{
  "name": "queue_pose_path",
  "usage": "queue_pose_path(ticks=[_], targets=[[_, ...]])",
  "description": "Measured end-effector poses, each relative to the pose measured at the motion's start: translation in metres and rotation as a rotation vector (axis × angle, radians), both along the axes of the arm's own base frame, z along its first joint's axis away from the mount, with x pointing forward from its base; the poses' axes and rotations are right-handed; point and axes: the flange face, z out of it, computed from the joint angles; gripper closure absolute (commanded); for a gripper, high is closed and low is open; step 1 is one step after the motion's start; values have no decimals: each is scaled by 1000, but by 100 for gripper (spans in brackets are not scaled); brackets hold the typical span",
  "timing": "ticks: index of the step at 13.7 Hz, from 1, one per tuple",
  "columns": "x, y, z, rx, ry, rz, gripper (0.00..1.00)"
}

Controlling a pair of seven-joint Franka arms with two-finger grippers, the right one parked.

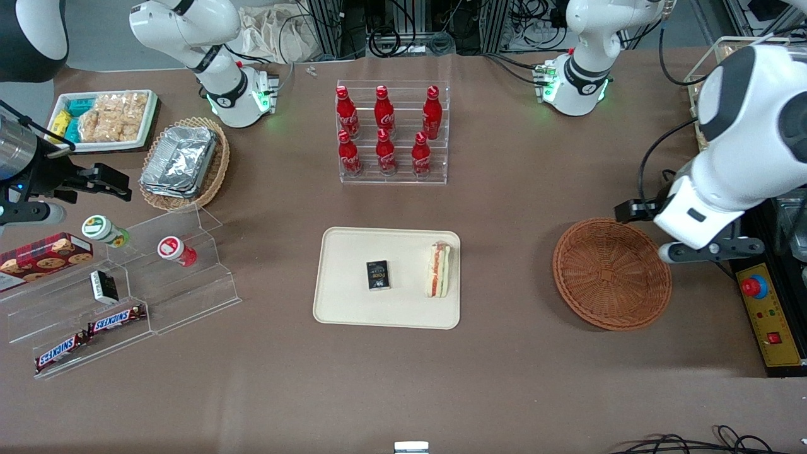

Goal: Place sandwich from basket to tray

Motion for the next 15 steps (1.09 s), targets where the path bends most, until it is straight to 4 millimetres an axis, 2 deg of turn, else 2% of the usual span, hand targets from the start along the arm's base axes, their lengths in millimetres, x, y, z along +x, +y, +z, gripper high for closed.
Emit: queue_pose_path(ticks=[1, 4, 7, 15], targets=[[0, 8, 3, -8, -1, -19, 0], [1, 12, 18, -20, -29, -29, 0], [1, 27, 30, -20, -42, -9, 0], [0, 43, 26, -2, -13, 7, 0]])
